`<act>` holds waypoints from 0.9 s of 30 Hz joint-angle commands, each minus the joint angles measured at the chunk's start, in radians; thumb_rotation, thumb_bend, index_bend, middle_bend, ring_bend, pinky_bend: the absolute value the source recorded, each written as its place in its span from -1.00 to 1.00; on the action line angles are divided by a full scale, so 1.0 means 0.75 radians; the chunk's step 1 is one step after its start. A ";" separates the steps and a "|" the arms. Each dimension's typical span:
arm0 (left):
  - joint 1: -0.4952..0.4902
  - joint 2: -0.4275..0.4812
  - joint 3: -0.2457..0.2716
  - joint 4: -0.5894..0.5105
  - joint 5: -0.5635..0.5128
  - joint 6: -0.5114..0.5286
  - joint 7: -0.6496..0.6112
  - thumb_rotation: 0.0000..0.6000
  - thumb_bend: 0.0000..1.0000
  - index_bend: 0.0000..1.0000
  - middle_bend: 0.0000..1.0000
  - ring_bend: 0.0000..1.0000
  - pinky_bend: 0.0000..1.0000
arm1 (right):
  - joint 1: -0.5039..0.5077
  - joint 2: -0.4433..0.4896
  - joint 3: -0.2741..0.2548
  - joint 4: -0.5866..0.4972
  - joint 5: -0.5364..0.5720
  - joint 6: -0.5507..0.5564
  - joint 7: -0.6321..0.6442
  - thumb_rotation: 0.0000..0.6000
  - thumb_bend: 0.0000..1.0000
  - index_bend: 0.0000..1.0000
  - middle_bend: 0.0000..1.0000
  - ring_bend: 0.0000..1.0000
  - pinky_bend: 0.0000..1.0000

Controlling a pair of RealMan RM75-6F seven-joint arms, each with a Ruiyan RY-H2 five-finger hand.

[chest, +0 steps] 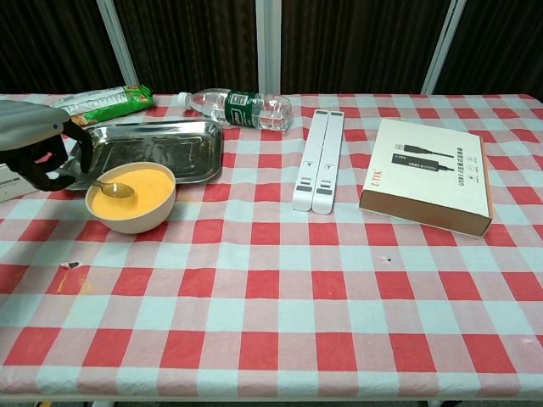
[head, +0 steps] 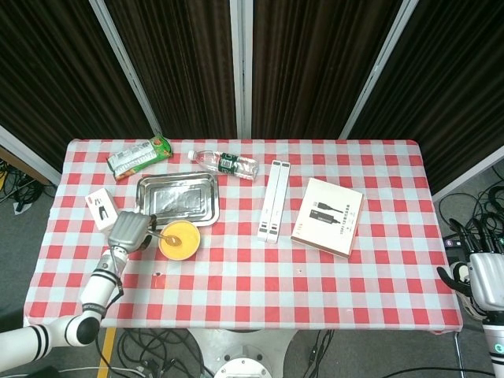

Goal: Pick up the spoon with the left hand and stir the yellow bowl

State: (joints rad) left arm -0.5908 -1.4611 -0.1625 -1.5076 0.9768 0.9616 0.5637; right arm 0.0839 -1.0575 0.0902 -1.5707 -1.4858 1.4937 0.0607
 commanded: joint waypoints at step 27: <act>-0.039 -0.012 0.072 0.071 0.049 0.013 -0.086 1.00 -0.22 0.13 0.90 0.82 0.76 | 0.000 0.021 0.032 -0.002 0.049 -0.006 0.014 1.00 -0.71 -0.82 -0.57 -0.95 -0.74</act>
State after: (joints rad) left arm -0.6201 -1.4698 -0.1093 -1.4546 1.0132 0.9713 0.5001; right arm 0.0843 -1.0414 0.1144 -1.5721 -1.4491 1.4896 0.0707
